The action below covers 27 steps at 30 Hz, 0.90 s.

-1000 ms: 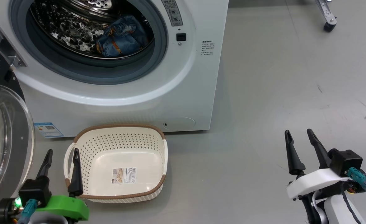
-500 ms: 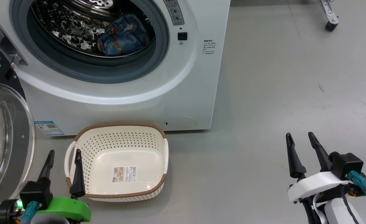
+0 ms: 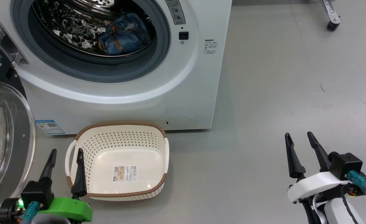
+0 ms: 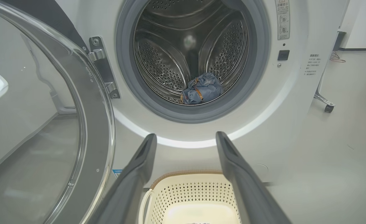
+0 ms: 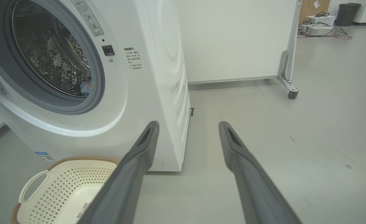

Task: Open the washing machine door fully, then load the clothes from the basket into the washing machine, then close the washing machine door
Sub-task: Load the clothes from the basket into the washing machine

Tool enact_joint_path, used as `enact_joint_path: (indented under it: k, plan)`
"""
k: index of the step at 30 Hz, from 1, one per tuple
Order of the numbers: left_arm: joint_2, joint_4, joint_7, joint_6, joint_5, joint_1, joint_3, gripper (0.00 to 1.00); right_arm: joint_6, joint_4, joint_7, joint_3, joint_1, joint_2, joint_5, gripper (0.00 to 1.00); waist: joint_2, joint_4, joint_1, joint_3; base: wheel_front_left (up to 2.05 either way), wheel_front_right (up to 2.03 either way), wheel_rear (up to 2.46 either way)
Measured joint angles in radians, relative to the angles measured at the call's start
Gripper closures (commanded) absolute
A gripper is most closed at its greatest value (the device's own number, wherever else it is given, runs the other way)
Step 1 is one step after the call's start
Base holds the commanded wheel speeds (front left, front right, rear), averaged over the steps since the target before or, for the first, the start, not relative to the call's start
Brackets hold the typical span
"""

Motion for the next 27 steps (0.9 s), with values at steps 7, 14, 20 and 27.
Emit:
enact_joint_path:
  k: [7, 14, 20, 27]
  plan:
    - [-0.002, 0.001, 0.000, -0.007, 0.000, 0.002, -0.003, 0.00, 0.000, 0.000, 0.000, -0.001, 0.003, 0.002, 0.000, 0.00, 0.0000, 0.001, 0.0000, 0.002, 0.00, 0.00, 0.00]
    - [-0.002, 0.001, 0.000, -0.008, 0.000, 0.002, -0.002, 0.00, 0.000, 0.000, 0.000, -0.007, 0.003, 0.003, 0.000, 0.00, 0.0000, 0.004, 0.0000, 0.004, 0.00, 0.00, 0.00]
    - [-0.002, 0.001, 0.000, -0.009, 0.000, 0.002, -0.002, 0.00, 0.000, 0.000, 0.000, -0.008, 0.003, 0.005, 0.000, 0.00, 0.0000, 0.007, 0.0000, 0.006, 0.00, 0.00, 0.00]
    - [-0.002, 0.001, 0.000, -0.009, 0.000, 0.002, -0.002, 0.00, 0.000, 0.000, 0.000, -0.011, 0.003, 0.007, 0.000, 0.00, 0.0000, 0.009, 0.0000, 0.009, 0.00, 0.00, 0.00]
